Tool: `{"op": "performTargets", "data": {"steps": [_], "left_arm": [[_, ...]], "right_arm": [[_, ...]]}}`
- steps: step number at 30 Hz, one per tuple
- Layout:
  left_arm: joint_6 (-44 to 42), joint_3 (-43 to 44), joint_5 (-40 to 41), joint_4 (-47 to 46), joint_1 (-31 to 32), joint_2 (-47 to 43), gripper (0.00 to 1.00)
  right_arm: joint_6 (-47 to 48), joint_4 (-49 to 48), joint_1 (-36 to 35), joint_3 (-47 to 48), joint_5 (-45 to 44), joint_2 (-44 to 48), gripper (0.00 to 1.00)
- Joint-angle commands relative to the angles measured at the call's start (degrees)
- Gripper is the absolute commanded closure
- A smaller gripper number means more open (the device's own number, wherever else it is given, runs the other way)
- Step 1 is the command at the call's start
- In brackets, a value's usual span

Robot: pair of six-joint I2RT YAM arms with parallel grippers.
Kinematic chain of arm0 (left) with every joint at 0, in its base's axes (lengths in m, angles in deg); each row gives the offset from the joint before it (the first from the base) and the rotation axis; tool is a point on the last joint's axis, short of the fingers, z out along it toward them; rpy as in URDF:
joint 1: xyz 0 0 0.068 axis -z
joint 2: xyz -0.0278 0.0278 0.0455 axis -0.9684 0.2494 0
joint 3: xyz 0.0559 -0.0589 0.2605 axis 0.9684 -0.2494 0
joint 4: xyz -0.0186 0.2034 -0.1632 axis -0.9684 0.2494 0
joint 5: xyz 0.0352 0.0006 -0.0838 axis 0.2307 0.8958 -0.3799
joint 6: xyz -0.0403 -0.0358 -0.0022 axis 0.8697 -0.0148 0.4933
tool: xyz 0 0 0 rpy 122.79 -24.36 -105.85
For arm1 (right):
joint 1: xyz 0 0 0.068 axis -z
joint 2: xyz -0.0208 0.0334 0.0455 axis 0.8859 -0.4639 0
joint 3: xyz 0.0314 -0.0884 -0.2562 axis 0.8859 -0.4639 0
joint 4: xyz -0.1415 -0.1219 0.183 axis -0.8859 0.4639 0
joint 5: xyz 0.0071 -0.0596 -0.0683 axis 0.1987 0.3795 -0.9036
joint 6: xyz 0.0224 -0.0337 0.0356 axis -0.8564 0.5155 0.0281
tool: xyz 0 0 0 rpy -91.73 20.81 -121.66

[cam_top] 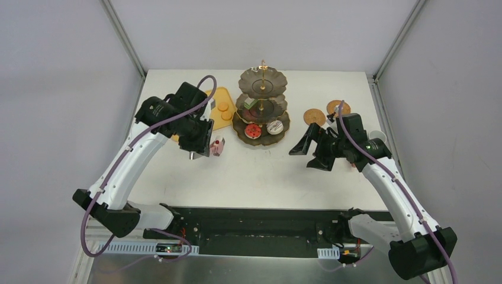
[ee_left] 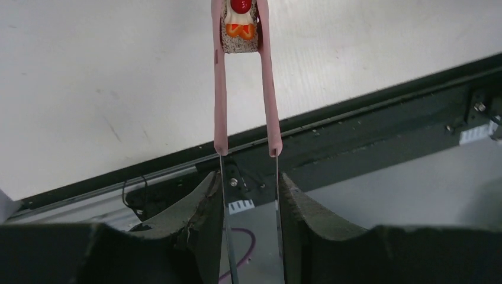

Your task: Serve the afternoon tea

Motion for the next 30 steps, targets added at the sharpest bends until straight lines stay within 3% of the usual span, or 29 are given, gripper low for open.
{"op": "performTargets", "data": {"steps": [1, 10, 17, 30], "left_arm": [[0.9, 1.8, -15.0, 3.0, 0.0, -2.3, 0.74], [3.6, 7.1, -22.5, -14.1, 0.1, 2.7, 0.73], [2.5, 14.7, -21.8, -18.1, 0.2, 13.7, 0.73], [3.1, 18.7, -20.0, -24.2, 0.2, 22.2, 0.74]], "right_arm": [[-0.4, -1.9, 0.5, 0.9, -0.1, 1.2, 0.01], [-0.9, -2.2, 1.2, 1.1, -0.1, 1.1, 0.01], [-0.8, -1.9, 1.4, 1.4, -0.2, 1.2, 0.01], [-0.4, -1.2, 2.2, 1.2, -0.4, 2.0, 0.01]]}}
